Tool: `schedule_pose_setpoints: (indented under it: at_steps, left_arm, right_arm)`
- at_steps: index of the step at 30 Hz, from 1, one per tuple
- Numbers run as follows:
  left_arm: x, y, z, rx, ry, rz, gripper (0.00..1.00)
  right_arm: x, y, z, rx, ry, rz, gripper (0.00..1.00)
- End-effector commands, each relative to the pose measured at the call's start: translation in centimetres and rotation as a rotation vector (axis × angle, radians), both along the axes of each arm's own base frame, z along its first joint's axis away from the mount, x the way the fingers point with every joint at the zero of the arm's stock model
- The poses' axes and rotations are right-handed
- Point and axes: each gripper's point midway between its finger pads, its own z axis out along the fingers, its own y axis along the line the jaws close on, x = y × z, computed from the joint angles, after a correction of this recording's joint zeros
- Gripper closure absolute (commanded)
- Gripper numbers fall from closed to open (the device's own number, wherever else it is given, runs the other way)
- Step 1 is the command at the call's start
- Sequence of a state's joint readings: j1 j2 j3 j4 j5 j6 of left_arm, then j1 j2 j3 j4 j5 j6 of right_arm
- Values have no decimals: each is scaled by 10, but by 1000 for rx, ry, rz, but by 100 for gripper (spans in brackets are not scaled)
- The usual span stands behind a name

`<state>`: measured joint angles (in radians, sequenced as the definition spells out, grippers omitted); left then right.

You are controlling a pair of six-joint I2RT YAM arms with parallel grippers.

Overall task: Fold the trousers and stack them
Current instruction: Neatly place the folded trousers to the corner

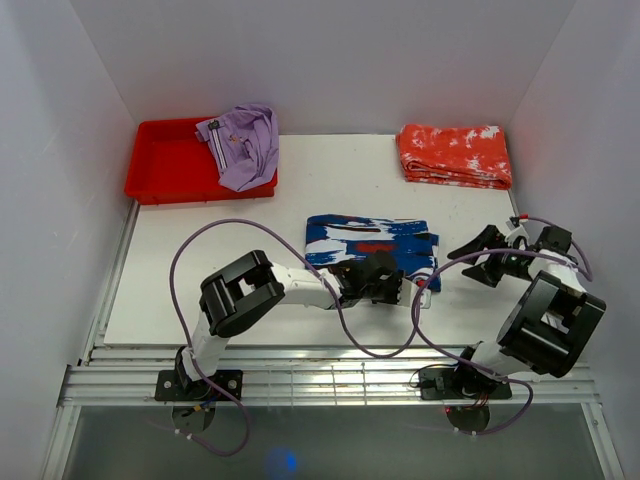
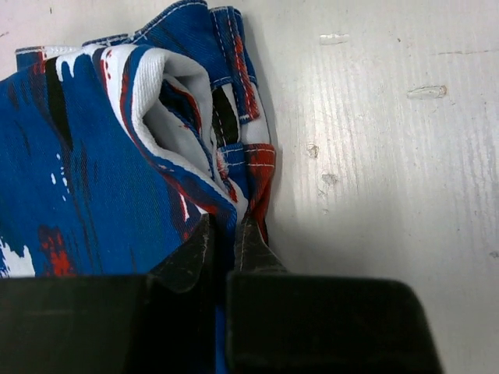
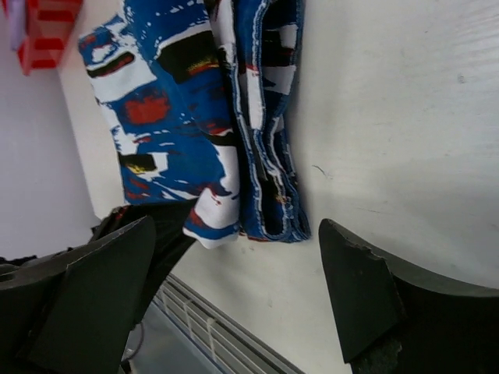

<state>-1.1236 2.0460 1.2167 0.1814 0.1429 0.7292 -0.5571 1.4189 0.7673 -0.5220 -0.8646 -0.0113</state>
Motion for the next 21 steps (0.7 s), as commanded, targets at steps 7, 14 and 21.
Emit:
schedule_pose_setpoints:
  at_steps: [7, 14, 21]
  left_arm:
    - [10, 2, 18, -77, 146, 147, 100]
    - [45, 1, 42, -179, 209, 259, 100]
    - [50, -4, 62, -251, 236, 245, 100]
  right_arm:
    - [-4, 31, -7, 242, 5, -56, 10]
    - [-5, 33, -11, 272, 24, -91, 10]
    - [-3, 42, -14, 301, 13, -176, 10]
